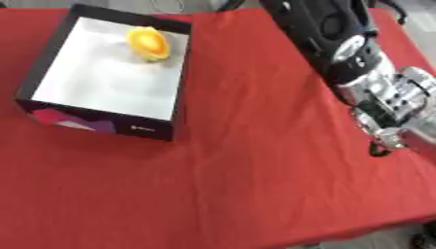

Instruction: Pick up objects on the table and place them in the box.

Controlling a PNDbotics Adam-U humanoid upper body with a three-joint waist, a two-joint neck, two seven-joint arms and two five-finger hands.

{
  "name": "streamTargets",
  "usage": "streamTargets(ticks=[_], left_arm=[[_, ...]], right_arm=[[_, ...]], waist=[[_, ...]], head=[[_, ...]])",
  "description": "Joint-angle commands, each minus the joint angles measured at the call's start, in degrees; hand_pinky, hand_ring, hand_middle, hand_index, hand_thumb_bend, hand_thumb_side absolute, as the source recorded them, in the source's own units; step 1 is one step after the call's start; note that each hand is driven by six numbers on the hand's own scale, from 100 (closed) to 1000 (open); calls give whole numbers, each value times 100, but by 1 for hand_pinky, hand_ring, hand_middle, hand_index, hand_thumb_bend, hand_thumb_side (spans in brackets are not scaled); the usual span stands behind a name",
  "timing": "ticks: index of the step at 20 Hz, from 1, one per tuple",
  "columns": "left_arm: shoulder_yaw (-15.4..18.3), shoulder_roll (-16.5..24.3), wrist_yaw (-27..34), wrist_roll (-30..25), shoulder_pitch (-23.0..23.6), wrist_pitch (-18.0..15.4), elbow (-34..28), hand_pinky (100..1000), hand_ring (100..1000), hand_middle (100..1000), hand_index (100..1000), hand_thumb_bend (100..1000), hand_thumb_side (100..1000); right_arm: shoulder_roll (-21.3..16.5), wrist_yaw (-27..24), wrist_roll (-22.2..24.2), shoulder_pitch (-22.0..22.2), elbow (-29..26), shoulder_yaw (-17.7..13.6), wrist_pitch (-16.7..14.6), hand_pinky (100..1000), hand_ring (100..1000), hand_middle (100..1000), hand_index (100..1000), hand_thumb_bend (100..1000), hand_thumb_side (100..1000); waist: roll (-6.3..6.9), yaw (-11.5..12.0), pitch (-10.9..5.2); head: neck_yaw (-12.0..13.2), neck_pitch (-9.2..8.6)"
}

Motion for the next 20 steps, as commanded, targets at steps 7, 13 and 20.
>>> streamTargets(ticks=[7, 13, 20], left_arm=[[50, 181, 19, -7, -161, -16, -124, 854, 731, 781, 783, 657, 629], [60, 191, -6, -14, -91, -12, -116, 854, 729, 781, 783, 658, 628], [65, 183, -9, -15, -25, -3, -86, 854, 728, 779, 782, 660, 627]], right_arm=[[1332, 883, 77, -56, 1371, 411, -190, 837, 678, 528, 642, 398, 100], [1825, 1470, 24, 127, 2325, 464, -698, 836, 690, 542, 657, 417, 112], [1935, 2182, -182, 77, 3063, 207, -1409, 929, 858, 763, 867, 464, 343]], waist=[[-21, 100, 83], [-5, 33, 88], [22, -30, 88]], head=[[-83, -180], [19, -177], [91, -148]])
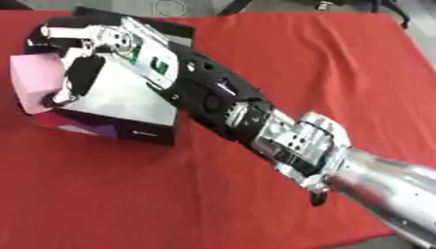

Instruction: Pick up objects on the table and place them in the box.

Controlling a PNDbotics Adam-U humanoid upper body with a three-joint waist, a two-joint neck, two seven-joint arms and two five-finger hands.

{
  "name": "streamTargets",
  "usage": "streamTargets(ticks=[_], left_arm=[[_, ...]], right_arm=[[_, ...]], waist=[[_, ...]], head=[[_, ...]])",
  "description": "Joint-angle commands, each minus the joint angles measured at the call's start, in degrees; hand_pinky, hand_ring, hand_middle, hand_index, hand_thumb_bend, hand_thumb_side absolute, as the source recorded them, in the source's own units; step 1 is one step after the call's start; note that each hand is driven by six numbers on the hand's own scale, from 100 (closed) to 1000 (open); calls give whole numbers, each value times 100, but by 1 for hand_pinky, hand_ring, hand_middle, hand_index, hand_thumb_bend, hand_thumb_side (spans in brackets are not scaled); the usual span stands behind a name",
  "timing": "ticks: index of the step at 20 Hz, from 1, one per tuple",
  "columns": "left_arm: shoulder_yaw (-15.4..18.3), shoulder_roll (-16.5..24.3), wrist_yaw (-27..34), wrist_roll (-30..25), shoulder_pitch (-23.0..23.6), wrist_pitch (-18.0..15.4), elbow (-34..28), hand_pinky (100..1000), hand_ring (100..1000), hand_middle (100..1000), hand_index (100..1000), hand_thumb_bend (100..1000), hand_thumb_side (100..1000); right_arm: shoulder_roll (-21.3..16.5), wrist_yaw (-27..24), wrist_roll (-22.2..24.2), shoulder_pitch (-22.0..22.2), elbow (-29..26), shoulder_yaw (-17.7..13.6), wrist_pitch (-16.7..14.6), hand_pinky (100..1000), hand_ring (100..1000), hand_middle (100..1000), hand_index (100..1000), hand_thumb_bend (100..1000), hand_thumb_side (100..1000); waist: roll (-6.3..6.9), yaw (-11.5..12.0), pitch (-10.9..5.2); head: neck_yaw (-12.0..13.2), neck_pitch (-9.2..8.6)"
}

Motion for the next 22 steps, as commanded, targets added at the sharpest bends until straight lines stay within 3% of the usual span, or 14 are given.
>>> streamTargets(ticks=[1, 5, 10, 13, 15, 17, 18, 22], left_arm=[[66, 184, -6, -12, -6, -4, -43, 854, 727, 778, 782, 661, 626], [77, 190, -16, -5, 52, -5, -27, 854, 727, 777, 782, 661, 626], [86, 190, -23, 4, 130, -7, -8, 854, 726, 776, 781, 659, 627], [126, 210, -51, 38, 248, -10, 24, 854, 727, 776, 781, 663, 624], [146, 223, -65, 61, 297, -18, 31, 854, 727, 776, 781, 663, 624], [137, 224, -65, 59, 289, -20, 28, 854, 727, 776, 781, 663, 624], [134, 223, -65, 57, 293, -15, 34, 854, 726, 776, 781, 665, 625], [208, 250, -117, 107, 468, -28, 68, 855, 726, 776, 781, 664, 626]], right_arm=[[-22, 357, -29, -116, 131, -177, -336, 949, 888, 801, 895, 483, 379], [-100, 751, -112, -115, 215, -494, -686, 957, 898, 826, 907, 495, 379], [-265, 1138, -397, -204, 9, -1012, -867, 956, 887, 811, 898, 482, 315], [-619, 954, -652, -418, -391, -1358, -843, 948, 886, 800, 887, 446, 194], [-926, 768, -845, -392, -703, -1521, -772, 952, 882, 791, 881, 404, 192], [-1225, 578, -1037, -295, -1015, -1461, -658, 952, 882, 791, 881, 404, 192], [-1323, 490, -1122, -244, -1146, -1418, -586, 949, 855, 758, 856, 302, 145], [-1904, 102, -1507, 294, -1762, -1730, -479, 961, 854, 755, 852, 274, 185]], waist=[[29, -10, -16], [52, -61, -36], [91, -140, -91], [83, -270, -166], [63, -330, -193], [51, -315, -194], [38, -318, -204], [17, -628, -241]], head=[[41, -43], [86, -8], [128, 45], [276, 140], [333, 173], [318, 177], [353, 174], [755, 143]])
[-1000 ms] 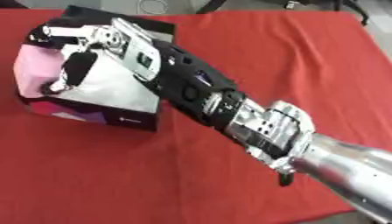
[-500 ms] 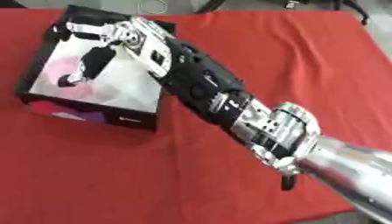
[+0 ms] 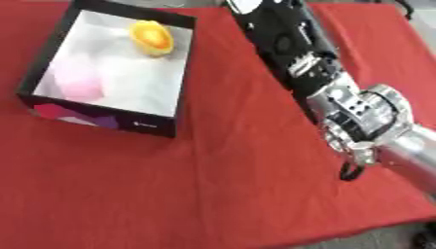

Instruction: Pick up objects on the table and place them in the box.

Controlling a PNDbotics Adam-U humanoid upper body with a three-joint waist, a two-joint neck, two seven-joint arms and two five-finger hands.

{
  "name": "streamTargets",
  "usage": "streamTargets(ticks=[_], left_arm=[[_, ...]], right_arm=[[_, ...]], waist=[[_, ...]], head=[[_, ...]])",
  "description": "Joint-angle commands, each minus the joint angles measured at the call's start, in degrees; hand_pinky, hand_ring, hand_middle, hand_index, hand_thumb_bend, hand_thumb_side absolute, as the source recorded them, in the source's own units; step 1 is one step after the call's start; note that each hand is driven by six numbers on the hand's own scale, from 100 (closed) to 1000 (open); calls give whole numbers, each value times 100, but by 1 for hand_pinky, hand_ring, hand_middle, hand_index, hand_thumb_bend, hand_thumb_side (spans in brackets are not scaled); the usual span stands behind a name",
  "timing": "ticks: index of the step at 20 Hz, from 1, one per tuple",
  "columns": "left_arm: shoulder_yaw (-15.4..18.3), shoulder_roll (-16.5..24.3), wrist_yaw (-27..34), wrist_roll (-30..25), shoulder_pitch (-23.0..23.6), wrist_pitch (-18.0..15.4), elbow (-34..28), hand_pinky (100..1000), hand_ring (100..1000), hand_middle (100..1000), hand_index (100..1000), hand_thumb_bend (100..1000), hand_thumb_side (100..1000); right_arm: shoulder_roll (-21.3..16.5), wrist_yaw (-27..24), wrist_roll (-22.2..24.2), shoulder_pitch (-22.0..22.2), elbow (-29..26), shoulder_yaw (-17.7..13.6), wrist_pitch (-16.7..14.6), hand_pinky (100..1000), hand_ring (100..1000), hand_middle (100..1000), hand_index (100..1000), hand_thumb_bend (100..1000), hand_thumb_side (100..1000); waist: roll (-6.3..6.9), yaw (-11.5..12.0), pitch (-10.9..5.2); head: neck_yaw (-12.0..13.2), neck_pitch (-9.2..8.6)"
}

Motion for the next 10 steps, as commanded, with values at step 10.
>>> streamTargets(ticks=[10], left_arm=[[89, 254, -161, -56, 32, 9, -33, 855, 726, 777, 783, 671, 624]], right_arm=[[-1855, -1195, -896, 1624, -2003, -442, 467, 976, 839, 736, 841, 219, 212]], waist=[[89, -109, -171]], head=[[786, -177]])
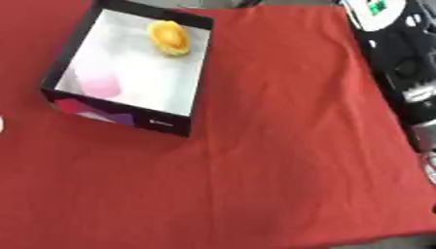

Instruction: Pick up objects on the table and place them in the box.

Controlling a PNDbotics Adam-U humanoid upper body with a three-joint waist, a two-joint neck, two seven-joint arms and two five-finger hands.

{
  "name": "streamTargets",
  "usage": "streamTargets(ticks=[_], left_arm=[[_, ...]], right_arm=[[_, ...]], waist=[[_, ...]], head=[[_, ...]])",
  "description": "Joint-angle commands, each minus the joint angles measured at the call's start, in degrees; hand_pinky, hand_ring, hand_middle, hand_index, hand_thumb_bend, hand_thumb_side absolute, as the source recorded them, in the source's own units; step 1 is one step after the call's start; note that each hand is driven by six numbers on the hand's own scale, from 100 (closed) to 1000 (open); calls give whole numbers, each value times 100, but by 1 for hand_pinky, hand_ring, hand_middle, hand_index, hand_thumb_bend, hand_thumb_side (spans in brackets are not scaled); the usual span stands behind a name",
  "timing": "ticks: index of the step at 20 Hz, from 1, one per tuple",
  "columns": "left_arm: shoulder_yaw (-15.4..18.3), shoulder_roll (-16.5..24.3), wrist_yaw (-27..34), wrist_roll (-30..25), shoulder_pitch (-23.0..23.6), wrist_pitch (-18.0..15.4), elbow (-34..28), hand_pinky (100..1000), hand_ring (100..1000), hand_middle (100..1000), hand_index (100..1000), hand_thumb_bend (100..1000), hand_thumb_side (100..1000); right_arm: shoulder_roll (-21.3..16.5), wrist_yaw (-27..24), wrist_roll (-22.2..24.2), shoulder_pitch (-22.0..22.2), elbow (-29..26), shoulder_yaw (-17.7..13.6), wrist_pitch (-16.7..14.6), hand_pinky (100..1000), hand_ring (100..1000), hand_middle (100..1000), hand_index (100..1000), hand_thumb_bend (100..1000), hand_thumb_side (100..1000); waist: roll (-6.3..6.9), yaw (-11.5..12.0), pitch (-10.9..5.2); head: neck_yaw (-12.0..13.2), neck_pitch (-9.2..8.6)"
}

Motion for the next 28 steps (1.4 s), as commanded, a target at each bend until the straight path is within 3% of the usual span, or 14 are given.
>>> streamTargets(ticks=[1, 6, 11, 12, 15, 17, 20, 23, 28], left_arm=[[61, 239, -109, -65, -17, 15, -36, 855, 726, 777, 783, 671, 624], [-79, 337, -335, -385, -117, 96, -57, 856, 727, 782, 792, 691, 623], [-387, 705, -753, -833, -246, 368, -99, 856, 731, 784, 801, 699, 582], [-473, 833, -899, -1082, -277, 481, -94, 855, 737, 790, 814, 705, 574], [-651, 1311, -1487, -2255, -420, 843, -49, 854, 751, 796, 830, 740, 562], [-772, 1673, -1860, -2927, -526, 978, -34, 852, 763, 804, 845, 706, 570], [-1047, 2214, -2276, -3771, -717, 1038, 26, 856, 789, 816, 872, 731, 551], [-1370, 2568, -2489, -4554, -927, 993, 86, 859, 801, 826, 883, 694, 542], [-1824, 2698, -2587, -5639, -1298, 941, 129, 866, 816, 835, 891, 684, 447]], right_arm=[[-399, -311, -210, 220, -575, -241, 170, 976, 838, 734, 841, 218, 213], [-395, -761, -439, 951, -1306, -599, 541, 982, 834, 729, 840, 206, 221], [-449, -1214, -575, 1687, -1868, -881, 903, 986, 837, 733, 840, 178, 272], [-512, -1571, -618, 2000, -2022, -950, 906, 986, 836, 732, 840, 176, 279], [-943, -3725, -702, 2619, -2374, -1210, 909, 985, 835, 731, 839, 175, 283], [-1095, -4385, -685, 2740, -2430, -1320, 933, 984, 836, 731, 839, 188, 278], [-1166, -4648, -673, 2825, -2444, -1396, 939, 985, 836, 731, 840, 184, 276], [-1160, -4715, -688, 2856, -2408, -1426, 940, 987, 836, 731, 840, 192, 284], [-1100, -4765, -755, 2815, -2270, -1469, 851, 999, 851, 750, 856, 149, 351]], waist=[[89, -8, -170], [97, -6, -167], [86, -17, -174], [86, 5, -187], [92, 51, -212], [106, 59, -224], [128, 66, -241], [153, 62, -253], [198, 39, -253]], head=[[147, -106], [232, -130], [342, -165], [339, -159], [328, -138], [335, -126], [362, -114], [409, -114], [443, -107]])
